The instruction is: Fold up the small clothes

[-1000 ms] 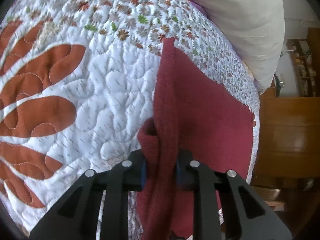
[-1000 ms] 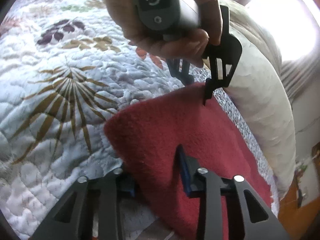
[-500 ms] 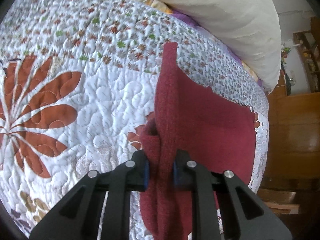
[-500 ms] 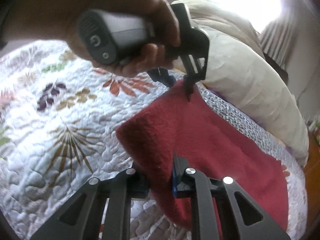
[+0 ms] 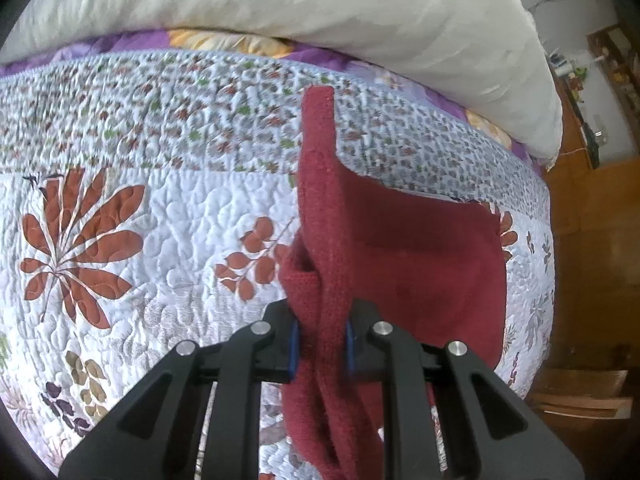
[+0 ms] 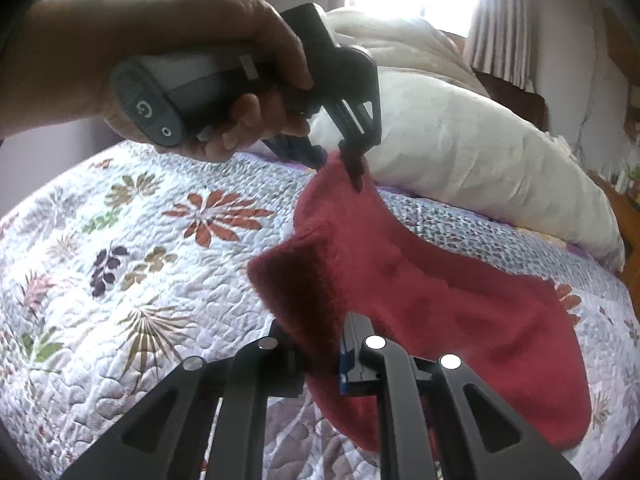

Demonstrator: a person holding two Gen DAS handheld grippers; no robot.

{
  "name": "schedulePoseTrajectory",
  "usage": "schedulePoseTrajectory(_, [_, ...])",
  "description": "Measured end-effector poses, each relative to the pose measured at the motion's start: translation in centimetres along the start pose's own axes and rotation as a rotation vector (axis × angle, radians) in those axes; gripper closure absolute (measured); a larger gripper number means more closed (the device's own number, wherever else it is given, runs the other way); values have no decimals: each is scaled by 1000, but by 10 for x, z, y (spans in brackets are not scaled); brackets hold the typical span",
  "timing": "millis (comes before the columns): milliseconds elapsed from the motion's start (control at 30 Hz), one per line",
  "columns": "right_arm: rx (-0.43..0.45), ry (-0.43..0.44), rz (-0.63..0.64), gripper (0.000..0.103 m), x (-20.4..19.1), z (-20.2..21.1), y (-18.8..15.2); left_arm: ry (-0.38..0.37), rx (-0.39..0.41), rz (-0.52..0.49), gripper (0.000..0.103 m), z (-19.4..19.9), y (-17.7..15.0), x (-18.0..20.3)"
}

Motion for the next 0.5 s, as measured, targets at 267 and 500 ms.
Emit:
schedulePoseTrajectory(267, [30, -19, -102, 93, 39, 22, 8, 22, 11, -48, 88, 8, 4, 47])
schedulePoseTrajectory(500, [53, -39, -164, 93, 70, 38, 10, 42, 10, -102, 88, 8, 3, 91])
Point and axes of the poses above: each gripper's, at about its wrist camera, not at the fingertips, and z roughly against the way its jaws point, x to its right, y to its top, the point moved 6 cm from there along -z, roughly the way its jaws point, and after that the axes turned 11 degrees about x, right-handed, at the moved point
